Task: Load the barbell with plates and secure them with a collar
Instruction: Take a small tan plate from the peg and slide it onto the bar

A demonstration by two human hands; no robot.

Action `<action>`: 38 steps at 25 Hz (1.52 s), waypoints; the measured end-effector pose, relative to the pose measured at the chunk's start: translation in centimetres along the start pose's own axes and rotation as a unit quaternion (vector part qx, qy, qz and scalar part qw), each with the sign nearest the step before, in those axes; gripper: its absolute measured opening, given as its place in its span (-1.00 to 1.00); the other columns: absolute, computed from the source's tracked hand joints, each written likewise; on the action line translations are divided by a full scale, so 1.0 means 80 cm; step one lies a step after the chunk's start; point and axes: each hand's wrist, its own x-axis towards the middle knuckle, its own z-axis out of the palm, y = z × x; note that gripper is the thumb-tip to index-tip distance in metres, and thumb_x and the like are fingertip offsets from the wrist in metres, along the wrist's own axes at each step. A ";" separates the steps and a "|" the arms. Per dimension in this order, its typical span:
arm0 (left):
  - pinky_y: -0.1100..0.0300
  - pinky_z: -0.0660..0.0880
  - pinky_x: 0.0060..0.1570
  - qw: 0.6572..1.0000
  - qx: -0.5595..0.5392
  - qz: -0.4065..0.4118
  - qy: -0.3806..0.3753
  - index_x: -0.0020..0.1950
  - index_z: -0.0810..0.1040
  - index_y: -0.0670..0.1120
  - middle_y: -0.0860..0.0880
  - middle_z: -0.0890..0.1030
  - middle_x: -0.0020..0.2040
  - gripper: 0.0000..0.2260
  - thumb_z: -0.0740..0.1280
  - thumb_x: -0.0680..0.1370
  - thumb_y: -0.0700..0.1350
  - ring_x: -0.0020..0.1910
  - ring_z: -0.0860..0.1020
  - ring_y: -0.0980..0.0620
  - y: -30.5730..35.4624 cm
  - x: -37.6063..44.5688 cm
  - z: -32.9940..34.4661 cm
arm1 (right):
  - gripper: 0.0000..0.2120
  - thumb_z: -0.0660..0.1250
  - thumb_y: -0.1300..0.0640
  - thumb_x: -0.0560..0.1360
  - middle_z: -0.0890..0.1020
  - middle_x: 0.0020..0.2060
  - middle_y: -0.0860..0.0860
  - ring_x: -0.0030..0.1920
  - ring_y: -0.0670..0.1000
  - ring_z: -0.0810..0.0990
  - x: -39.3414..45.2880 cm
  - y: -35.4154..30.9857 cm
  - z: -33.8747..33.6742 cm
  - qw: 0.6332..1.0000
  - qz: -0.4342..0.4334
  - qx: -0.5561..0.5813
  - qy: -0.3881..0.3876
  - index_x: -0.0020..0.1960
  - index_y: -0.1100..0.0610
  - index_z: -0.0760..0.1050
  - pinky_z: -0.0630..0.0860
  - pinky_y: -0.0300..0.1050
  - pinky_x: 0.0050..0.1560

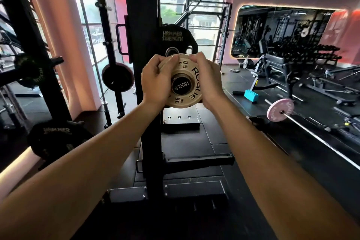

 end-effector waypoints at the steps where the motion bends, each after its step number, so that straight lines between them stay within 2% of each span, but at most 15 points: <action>1: 0.08 0.50 -0.17 1.000 0.004 -0.012 -0.005 -0.41 0.52 0.14 0.15 0.55 -0.37 -0.74 0.42 0.48 0.05 -0.29 0.52 0.09 0.000 0.006 0.000 | -0.71 0.32 -0.22 0.25 0.67 -0.38 -0.01 -0.34 -0.03 0.63 0.005 0.002 0.002 1.000 0.012 -0.001 0.002 -0.33 -0.05 0.69 0.56 -0.13 -0.28; 3: 0.04 0.50 -0.15 1.000 0.010 -0.021 -0.015 -0.40 0.53 0.14 0.11 0.56 -0.35 -0.72 0.42 0.51 0.02 -0.27 0.53 0.06 -0.005 0.016 0.002 | -0.72 0.31 -0.21 0.29 0.69 -0.35 -0.02 -0.29 -0.01 0.64 0.017 0.008 0.004 1.000 0.023 -0.005 0.002 -0.30 -0.06 0.70 0.56 -0.06 -0.21; 5: 0.14 0.47 -0.20 0.999 0.036 -0.001 -0.028 -0.36 0.51 0.14 0.18 0.55 -0.38 -0.72 0.39 0.56 0.00 -0.30 0.50 0.14 -0.015 0.024 0.002 | -0.73 0.30 -0.20 0.31 0.70 -0.34 -0.03 -0.26 0.00 0.64 0.031 0.015 0.006 1.000 0.022 -0.005 0.003 -0.30 -0.07 0.69 0.55 -0.04 -0.19; 7: 0.28 0.44 -0.22 0.996 0.066 0.031 -0.049 -0.26 0.47 0.12 0.23 0.55 -0.38 -0.76 0.34 0.62 0.00 -0.32 0.48 0.22 -0.028 0.034 0.001 | -0.76 0.33 -0.14 0.35 0.71 -0.34 -0.05 -0.28 -0.03 0.66 0.047 0.023 0.008 1.000 0.012 0.015 0.005 -0.29 -0.08 0.72 0.55 -0.10 -0.25; 9: 0.31 0.44 -0.19 0.994 0.078 0.049 -0.059 -0.17 0.48 0.11 0.21 0.57 -0.31 -0.81 0.31 0.64 0.00 -0.28 0.50 0.23 -0.042 0.046 0.000 | -0.81 0.37 -0.07 0.37 0.71 -0.38 -0.07 -0.35 -0.08 0.65 0.064 0.032 0.012 0.999 0.002 0.047 0.003 -0.30 -0.07 0.74 0.52 -0.21 -0.35; 15: 0.02 0.52 -0.04 0.994 0.050 0.038 -0.090 -0.09 0.50 0.04 0.01 0.59 -0.16 -0.87 0.28 0.66 -0.04 -0.14 0.54 0.04 -0.096 0.108 0.010 | -0.84 0.41 -0.01 0.35 0.72 -0.37 -0.07 -0.36 -0.08 0.66 0.142 0.064 0.025 0.996 0.013 0.082 -0.004 -0.30 -0.05 0.75 0.52 -0.20 -0.32; 17: 0.01 0.53 -0.02 0.993 0.045 0.022 -0.105 -0.05 0.50 -0.01 -0.07 0.59 -0.11 -0.88 0.27 0.67 -0.06 -0.11 0.54 0.02 -0.118 0.136 0.013 | -0.84 0.41 -0.03 0.36 0.72 -0.36 -0.07 -0.35 -0.08 0.66 0.172 0.077 0.031 0.997 0.013 0.070 -0.003 -0.32 -0.06 0.74 0.53 -0.16 -0.28; 22: 0.28 0.50 -0.06 0.990 0.077 0.019 -0.120 0.05 0.49 -0.13 -0.02 0.58 -0.09 -0.90 0.24 0.71 -0.13 -0.15 0.53 0.19 -0.173 0.209 0.024 | -0.80 0.39 -0.06 0.35 0.70 -0.42 -0.11 -0.41 -0.15 0.62 0.252 0.109 0.048 0.999 0.023 0.019 0.033 -0.38 -0.10 0.72 0.48 -0.24 -0.34; 25: 0.33 0.49 -0.07 0.986 0.110 0.023 -0.127 0.08 0.50 -0.13 0.00 0.58 -0.09 -0.89 0.25 0.70 -0.11 -0.15 0.53 0.20 -0.199 0.246 0.029 | -0.73 0.41 0.00 0.43 0.68 -0.43 -0.08 -0.43 -0.12 0.60 0.293 0.128 0.056 0.998 0.022 0.039 0.034 -0.42 0.01 0.69 0.48 -0.25 -0.38; 28: 0.38 0.49 -0.08 0.980 0.137 0.026 -0.139 0.11 0.50 -0.17 0.00 0.58 -0.08 -0.87 0.25 0.70 -0.12 -0.17 0.52 0.27 -0.218 0.272 0.032 | -0.79 0.42 0.00 0.41 0.69 -0.38 -0.03 -0.39 -0.07 0.62 0.323 0.142 0.062 0.998 0.030 0.049 0.040 -0.32 0.07 0.69 0.50 -0.18 -0.29; 30: 0.27 0.54 0.03 0.976 0.151 0.046 -0.152 0.17 0.49 -0.23 -0.06 0.59 -0.02 -0.85 0.24 0.70 -0.16 -0.07 0.56 0.24 -0.226 0.286 0.032 | -0.78 0.41 -0.01 0.41 0.69 -0.37 -0.01 -0.35 -0.04 0.62 0.338 0.148 0.064 0.998 0.033 0.048 0.037 -0.33 0.07 0.69 0.51 -0.10 -0.19; 33: -0.11 0.39 0.35 0.952 0.222 0.106 -0.180 0.35 0.46 -0.20 -0.20 0.57 0.21 -0.72 0.23 0.68 -0.13 0.24 0.50 -0.15 -0.238 0.302 0.028 | -0.76 0.38 0.02 0.45 0.68 -0.35 0.01 -0.31 -0.01 0.61 0.353 0.154 0.067 0.999 0.019 0.040 0.019 -0.33 0.07 0.67 0.50 -0.06 -0.13; 35: -0.09 0.26 0.41 0.933 0.284 0.119 -0.189 0.44 0.43 -0.07 -0.17 0.52 0.27 -0.62 0.19 0.64 -0.03 0.27 0.41 -0.18 -0.244 0.308 0.023 | -0.77 0.35 0.05 0.51 0.65 -0.31 0.00 -0.25 -0.02 0.59 0.359 0.159 0.067 0.999 -0.018 0.032 0.004 -0.27 0.09 0.62 0.50 -0.06 -0.08; 36: -0.06 0.24 0.40 0.924 0.307 0.128 -0.191 0.47 0.42 0.00 -0.14 0.50 0.28 -0.60 0.19 0.62 0.01 0.26 0.38 -0.16 -0.245 0.310 0.020 | -0.78 0.31 0.05 0.56 0.62 -0.30 -0.04 -0.24 -0.07 0.56 0.360 0.163 0.062 0.997 -0.070 -0.010 -0.009 -0.22 0.10 0.57 0.48 -0.11 -0.08; 38: -0.01 0.23 0.32 0.907 0.331 0.173 -0.196 0.48 0.41 0.10 -0.05 0.44 0.27 -0.58 0.23 0.61 -0.02 0.22 0.33 -0.09 -0.247 0.311 0.012 | -0.79 0.16 0.05 0.68 0.58 -0.21 -0.11 -0.22 -0.24 0.53 0.358 0.172 0.044 0.965 -0.192 -0.175 -0.048 -0.01 0.09 0.53 0.45 -0.24 -0.07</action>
